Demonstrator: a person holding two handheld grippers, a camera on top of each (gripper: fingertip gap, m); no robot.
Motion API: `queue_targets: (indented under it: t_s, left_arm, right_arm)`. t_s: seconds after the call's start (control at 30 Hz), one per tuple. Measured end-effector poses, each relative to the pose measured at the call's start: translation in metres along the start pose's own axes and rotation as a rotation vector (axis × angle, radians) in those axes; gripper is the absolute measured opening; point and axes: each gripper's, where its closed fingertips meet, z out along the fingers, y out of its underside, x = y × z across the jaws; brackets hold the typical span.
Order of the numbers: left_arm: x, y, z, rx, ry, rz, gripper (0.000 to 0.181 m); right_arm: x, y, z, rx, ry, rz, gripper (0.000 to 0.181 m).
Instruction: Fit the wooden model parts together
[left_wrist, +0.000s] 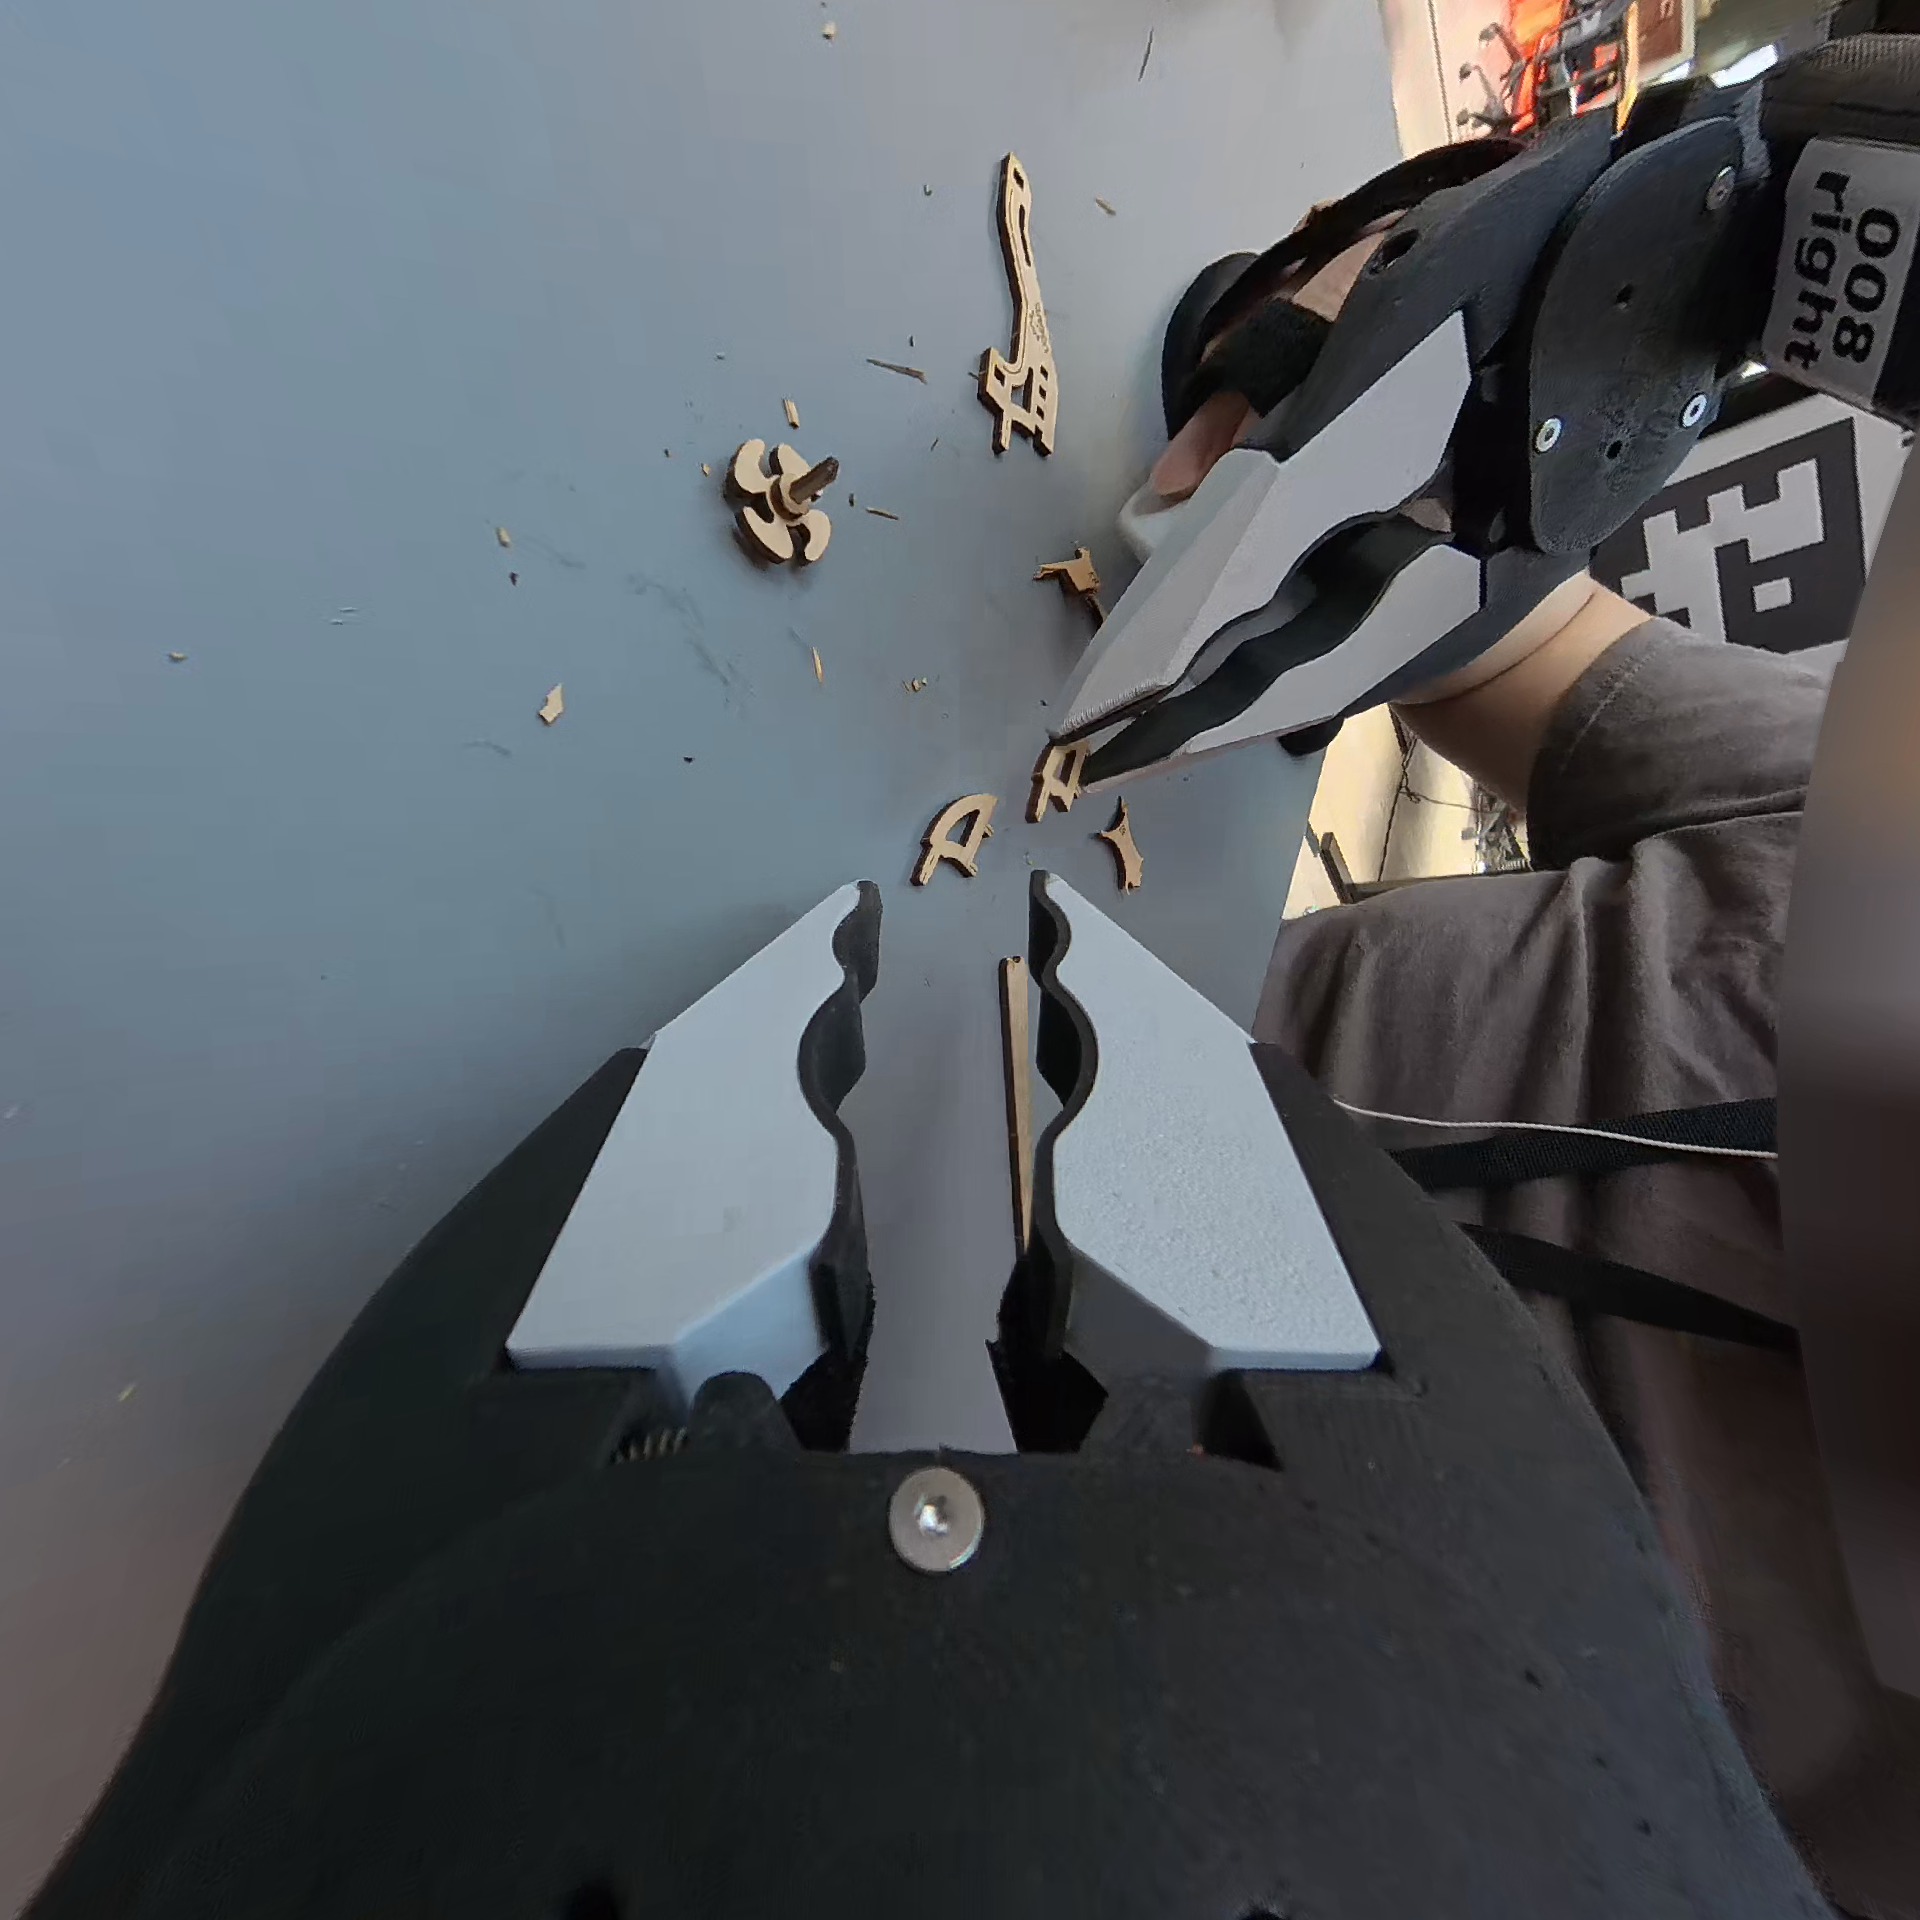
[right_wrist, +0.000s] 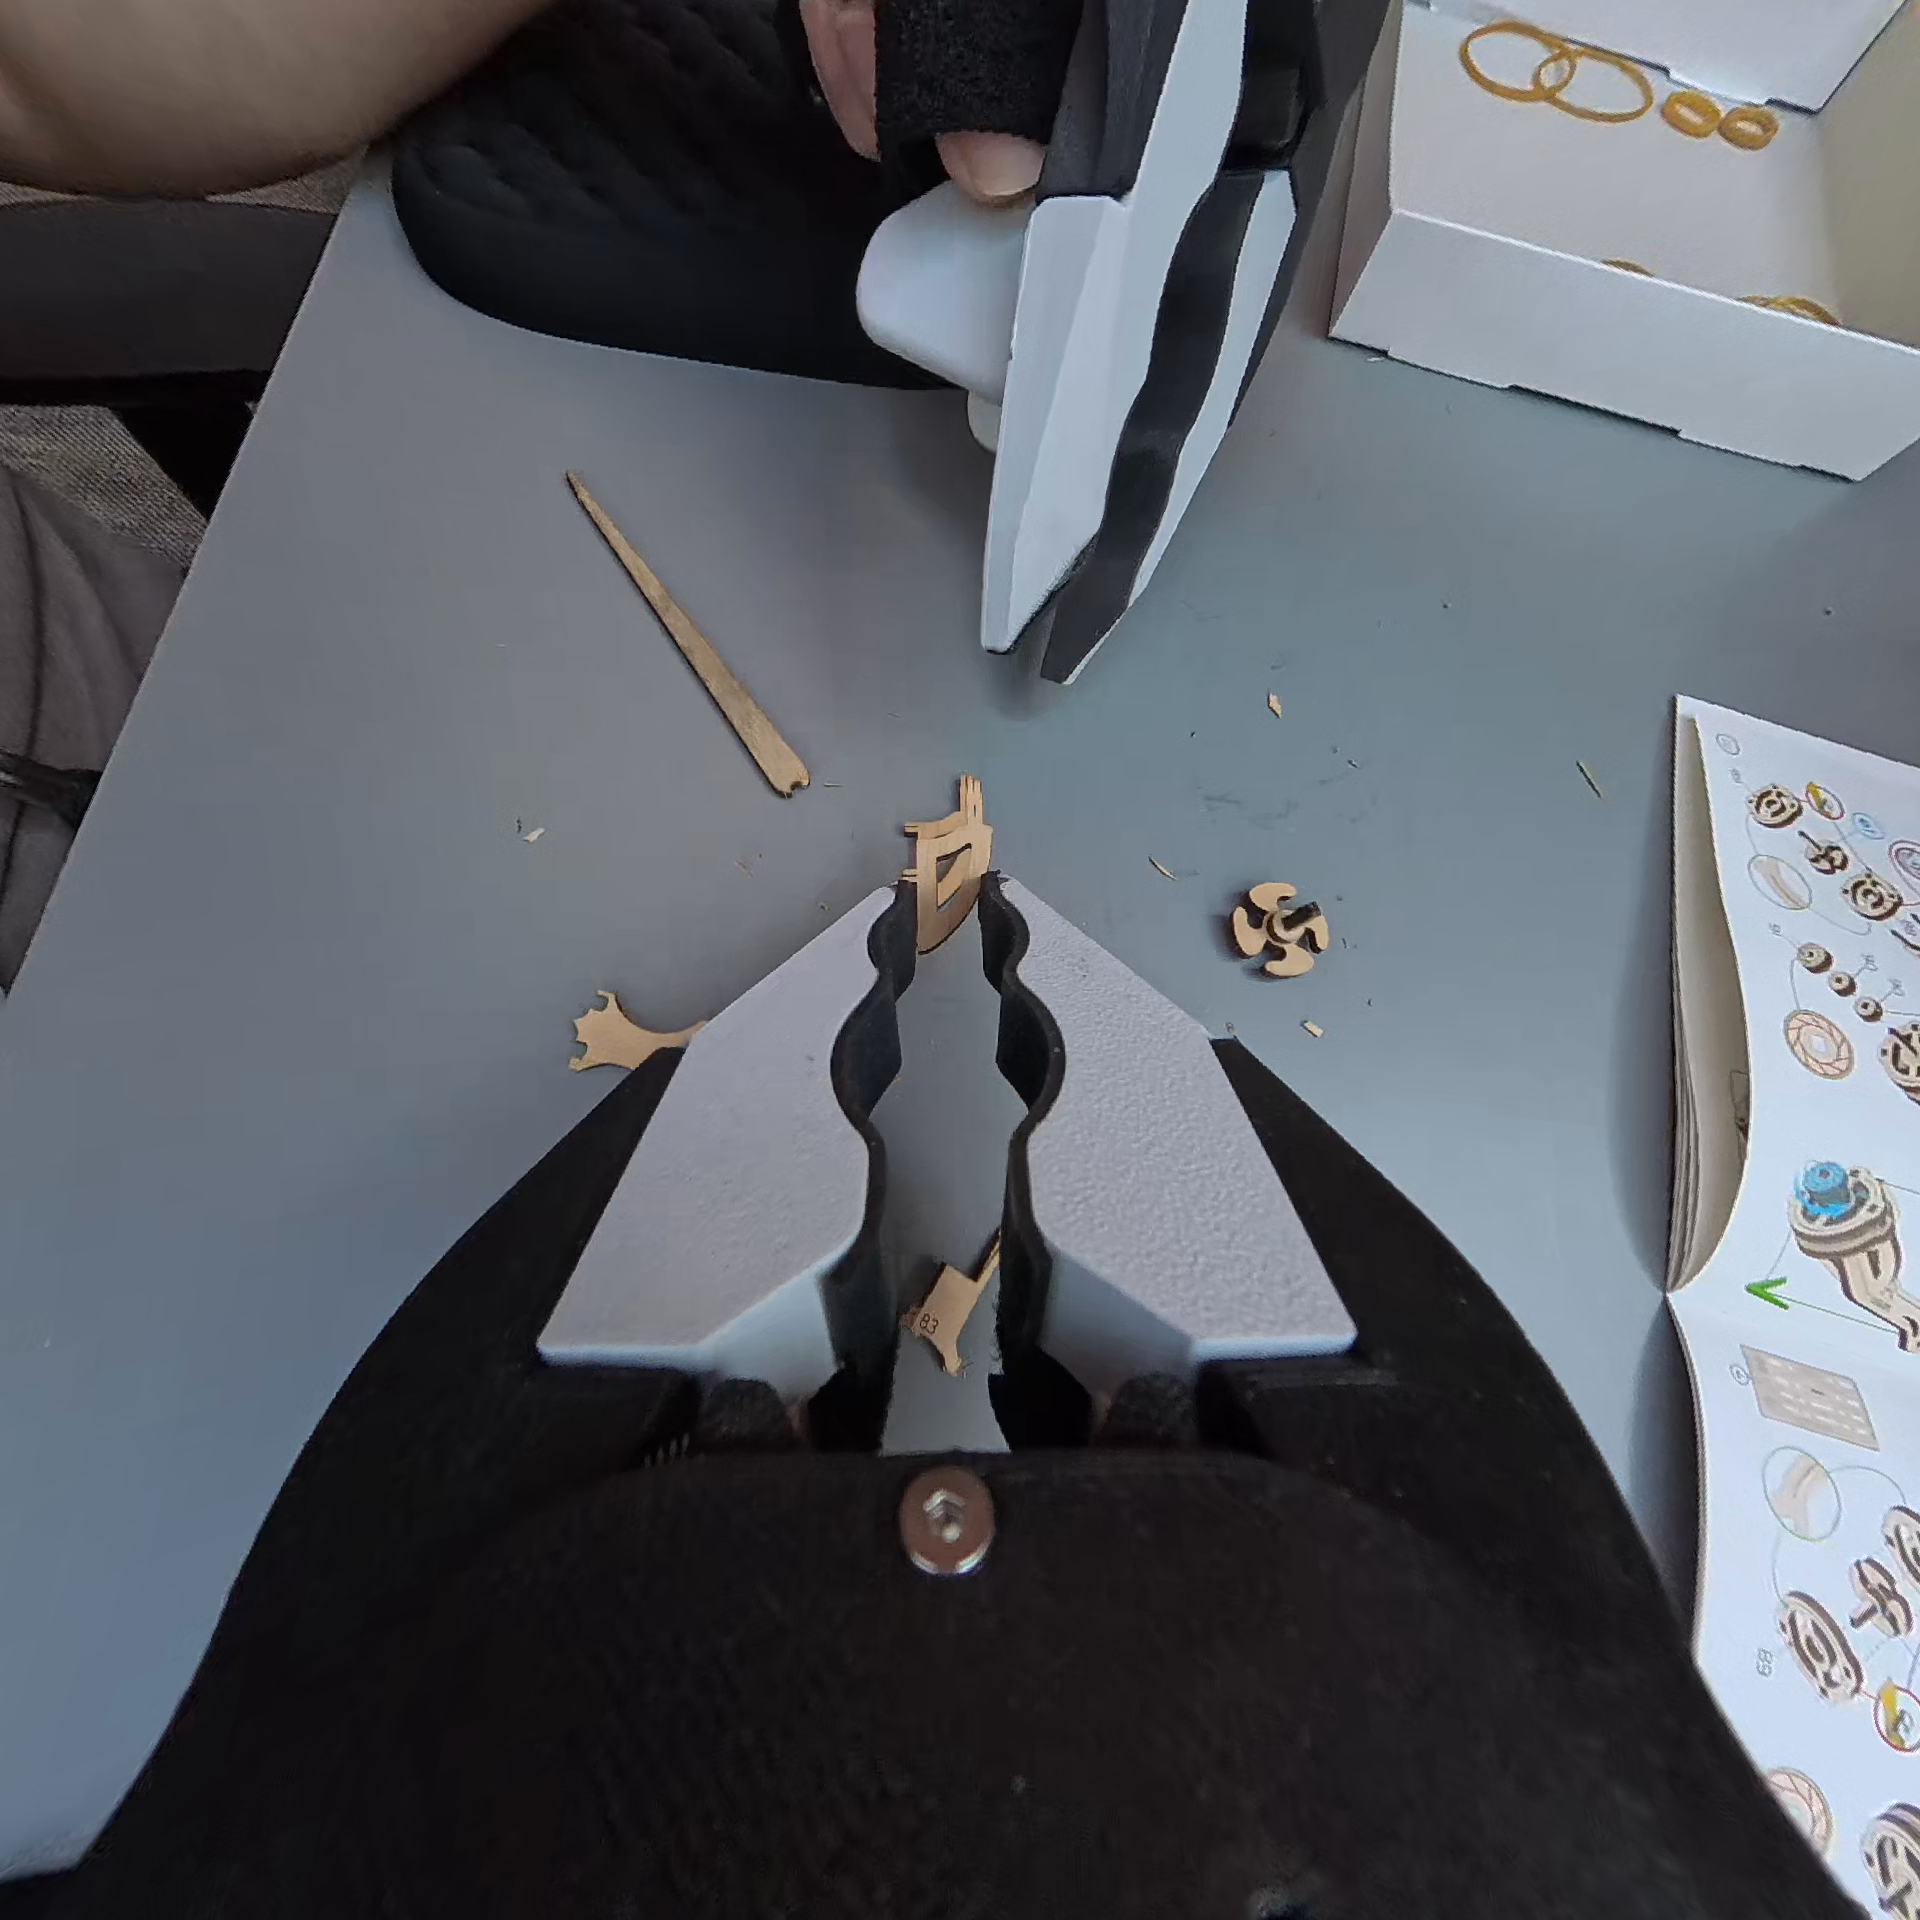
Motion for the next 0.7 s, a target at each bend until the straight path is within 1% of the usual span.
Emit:
queue_targets:
  t_s: [0.07,0.13,0.3,0.53,0.7]
  left_arm:
    - [-0.002,-0.002,-0.005,0.048,-0.002,0.024,0.025]
    - [-0.004,-0.001,-0.008,0.063,-0.005,0.024,0.022]
    - [-0.023,0.007,-0.006,0.037,-0.129,0.086,0.020]
    - [-0.015,0.003,-0.001,0.052,-0.128,0.210,0.022]
    - [-0.015,0.002,-0.002,0.065,-0.111,0.206,0.020]
  right_arm:
    - [-0.001,0.001,0.008,-0.031,-0.010,-0.003,0.012]
    - [-0.002,0.005,0.015,-0.066,-0.017,-0.007,0.012]
    - [-0.003,0.006,0.021,-0.087,-0.036,0.005,0.011]
    - [-0.001,0.007,0.024,-0.092,-0.068,0.050,0.012]
    - [0.000,0.007,0.024,-0.085,-0.070,0.056,0.012]
